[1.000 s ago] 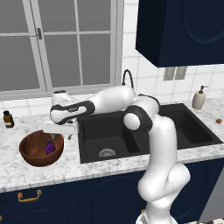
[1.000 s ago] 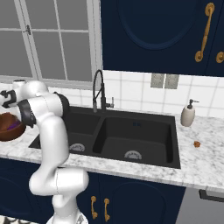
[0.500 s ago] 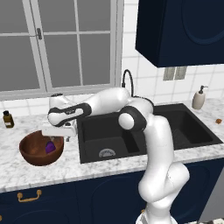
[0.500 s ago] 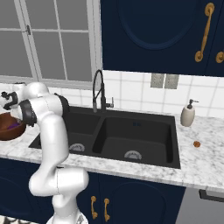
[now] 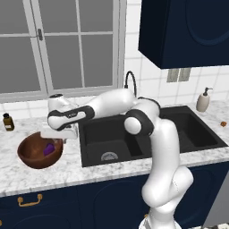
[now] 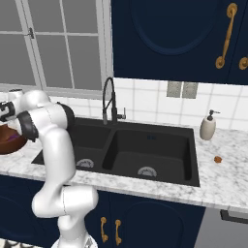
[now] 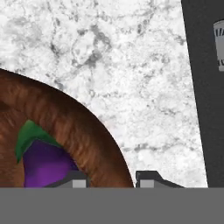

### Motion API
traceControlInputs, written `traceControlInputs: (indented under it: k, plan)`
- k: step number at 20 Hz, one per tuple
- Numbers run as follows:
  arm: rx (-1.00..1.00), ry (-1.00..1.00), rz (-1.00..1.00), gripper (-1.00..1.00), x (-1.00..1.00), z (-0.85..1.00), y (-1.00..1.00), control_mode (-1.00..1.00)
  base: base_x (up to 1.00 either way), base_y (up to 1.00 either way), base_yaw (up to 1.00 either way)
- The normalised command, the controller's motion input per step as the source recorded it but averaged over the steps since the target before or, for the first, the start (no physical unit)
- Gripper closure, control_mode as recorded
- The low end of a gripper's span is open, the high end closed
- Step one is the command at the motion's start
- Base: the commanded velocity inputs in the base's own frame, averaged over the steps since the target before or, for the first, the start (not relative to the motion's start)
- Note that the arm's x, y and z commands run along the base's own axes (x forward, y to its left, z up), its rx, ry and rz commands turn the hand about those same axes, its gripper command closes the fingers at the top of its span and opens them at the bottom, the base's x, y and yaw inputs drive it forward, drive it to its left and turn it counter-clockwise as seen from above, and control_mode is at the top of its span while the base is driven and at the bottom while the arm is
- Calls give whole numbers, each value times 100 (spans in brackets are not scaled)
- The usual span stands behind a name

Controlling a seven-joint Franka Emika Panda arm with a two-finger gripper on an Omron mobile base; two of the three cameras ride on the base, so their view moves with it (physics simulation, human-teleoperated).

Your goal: Pick the eggplant from the sink and place it in the bowl. Then pick the bowl and place it in the microwave. Then close the microwave door and press the start button.

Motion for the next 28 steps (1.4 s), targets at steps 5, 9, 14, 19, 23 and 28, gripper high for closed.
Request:
traceControlInputs:
  k: [5, 9, 14, 19, 23, 28]
  plan:
    - [4, -10, -6, 100, -53, 100, -40, -100, 0, 0, 0]
    - [7, -11, -4, 100, -45, 92, -79, -100, 0, 0, 0]
    - [10, -14, 0, 100, -69, 66, -81, -100, 0, 0, 0]
    - [12, -4, 0, 100, -29, 44, -98, -100, 0, 0, 0]
    - [18, 0, 0, 100, -4, 36, -99, -100, 0, 0, 0]
    - [9, 0, 0, 100, -2, 6, -47, -100, 0, 0, 0]
